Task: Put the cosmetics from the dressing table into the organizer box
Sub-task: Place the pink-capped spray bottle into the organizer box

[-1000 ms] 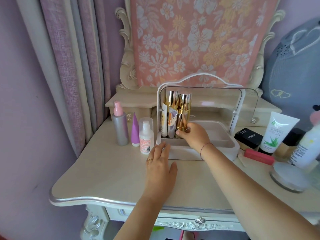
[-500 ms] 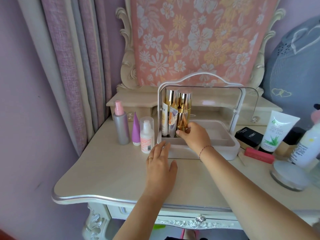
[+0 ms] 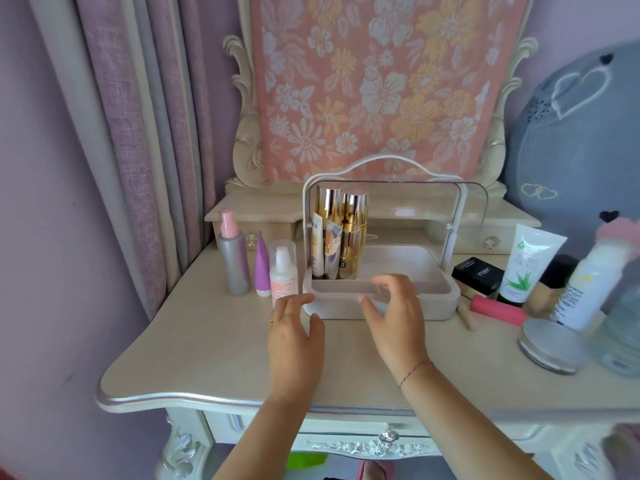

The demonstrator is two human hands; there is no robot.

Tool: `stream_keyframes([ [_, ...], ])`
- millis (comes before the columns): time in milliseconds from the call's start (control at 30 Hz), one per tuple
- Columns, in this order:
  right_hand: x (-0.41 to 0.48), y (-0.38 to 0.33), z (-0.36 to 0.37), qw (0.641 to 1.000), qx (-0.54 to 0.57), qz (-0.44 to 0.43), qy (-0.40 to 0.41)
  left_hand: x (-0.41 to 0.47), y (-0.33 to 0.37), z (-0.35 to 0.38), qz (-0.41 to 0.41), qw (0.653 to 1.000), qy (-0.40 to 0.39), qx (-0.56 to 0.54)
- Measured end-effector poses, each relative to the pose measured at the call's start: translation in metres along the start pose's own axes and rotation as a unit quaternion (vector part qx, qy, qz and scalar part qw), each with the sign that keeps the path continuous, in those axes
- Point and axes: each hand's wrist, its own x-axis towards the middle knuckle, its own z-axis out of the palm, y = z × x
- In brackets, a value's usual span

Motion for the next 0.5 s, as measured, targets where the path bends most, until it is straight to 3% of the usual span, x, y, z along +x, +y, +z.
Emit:
stream_keyframes([
  [167, -0.005, -0.001, -0.004, 1.000, 0.004, -0.012, -0.002, 0.002, -0.004, 0.005, 0.019, 1.000, -0.015, 0.009],
  [300, -0.005, -0.001, -0.003, 1.000, -0.007, -0.008, -0.011, 0.021, -0.005, -0.012, -0.012, 0.993, 0.115, -0.022],
  [400, -0.005, -0.001, -0.001, 1.000, -0.011, -0.008, -0.012, 0.061, -0.027, -0.033, -0.086, 0.977, 0.189, -0.053],
  [500, -0.005, -0.001, -0.001, 1.000, -0.017, -0.012, -0.008, 0.094, -0.050, -0.048, -0.181, 0.968, 0.146, -0.095],
])
